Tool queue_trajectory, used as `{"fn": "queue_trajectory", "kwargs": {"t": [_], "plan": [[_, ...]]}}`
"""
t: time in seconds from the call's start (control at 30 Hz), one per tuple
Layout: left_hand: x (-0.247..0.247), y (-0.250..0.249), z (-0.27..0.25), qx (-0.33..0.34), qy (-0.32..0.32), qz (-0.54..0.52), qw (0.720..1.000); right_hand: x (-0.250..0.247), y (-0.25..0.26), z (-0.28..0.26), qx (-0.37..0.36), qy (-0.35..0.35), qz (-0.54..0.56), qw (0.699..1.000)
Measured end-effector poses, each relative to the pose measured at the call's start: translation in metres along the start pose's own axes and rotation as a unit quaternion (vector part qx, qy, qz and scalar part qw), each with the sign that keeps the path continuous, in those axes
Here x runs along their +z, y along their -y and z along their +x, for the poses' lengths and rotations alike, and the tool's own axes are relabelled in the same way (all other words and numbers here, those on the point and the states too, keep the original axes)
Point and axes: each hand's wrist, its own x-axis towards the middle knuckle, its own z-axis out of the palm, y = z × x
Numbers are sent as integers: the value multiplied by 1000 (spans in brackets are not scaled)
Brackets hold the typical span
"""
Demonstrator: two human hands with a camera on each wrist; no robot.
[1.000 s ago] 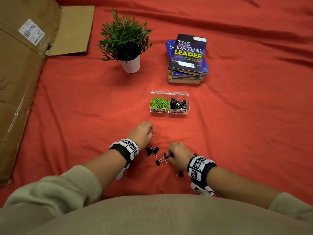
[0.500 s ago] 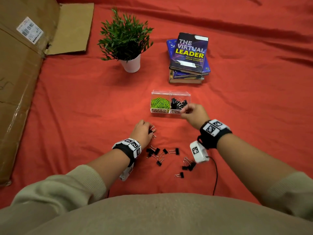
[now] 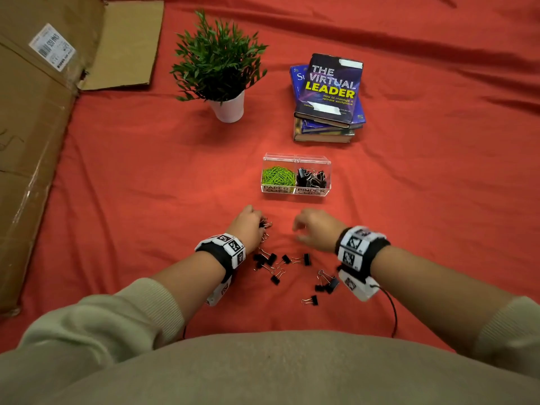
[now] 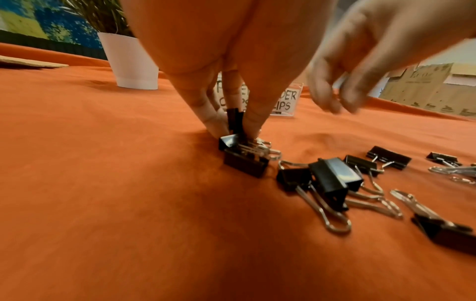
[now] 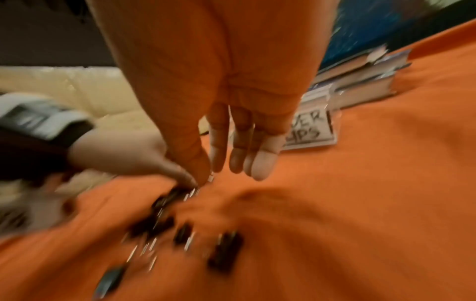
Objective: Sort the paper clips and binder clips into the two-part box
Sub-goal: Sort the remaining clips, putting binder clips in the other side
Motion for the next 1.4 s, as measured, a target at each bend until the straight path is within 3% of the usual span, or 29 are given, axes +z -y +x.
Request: {"fn": "queue_trajectory", "kwargs": {"t": [0.07,0.13,0.27,0.37,0.47,0.6,0.93,1.03,1.17,1.27,1.4], "plan": [[0,0,-1,8,-10,10,1000,27,2,-17,-3,87,-39,995],[0,-1,-2,14,-19,15,1000,42,-3,-27,-7,104,-55,993],[0,-2,-3,21,-20,15,999,37,-18,-34,16,40,-12,999],[2,-6,-4,31,-21,15,999,22,-41,-43,77,-8,22,997],[4,-12,-6,52,-21,13,998,21,-62,-61,98,1,21,995],[5,-20,-7,59,-14,14,998,45,-67,-81,73,36,3,997],[6,-36,-4,23,-16,-48,998,60,-67,-86,60,-14,-10,998],[4,-44,-2,18,-18,-30,999,48,-64,-77,101,-56,78,990],[4,-47,1,15,-10,-5,1000,5,-54,-38,139,-169,182,959],[0,-50,6,18,-6,-26,999,-35,-47,1,134,-230,164,950],[-14,-63,18,51,-31,-65,996,-62,-43,45,135,-217,107,961]]}}
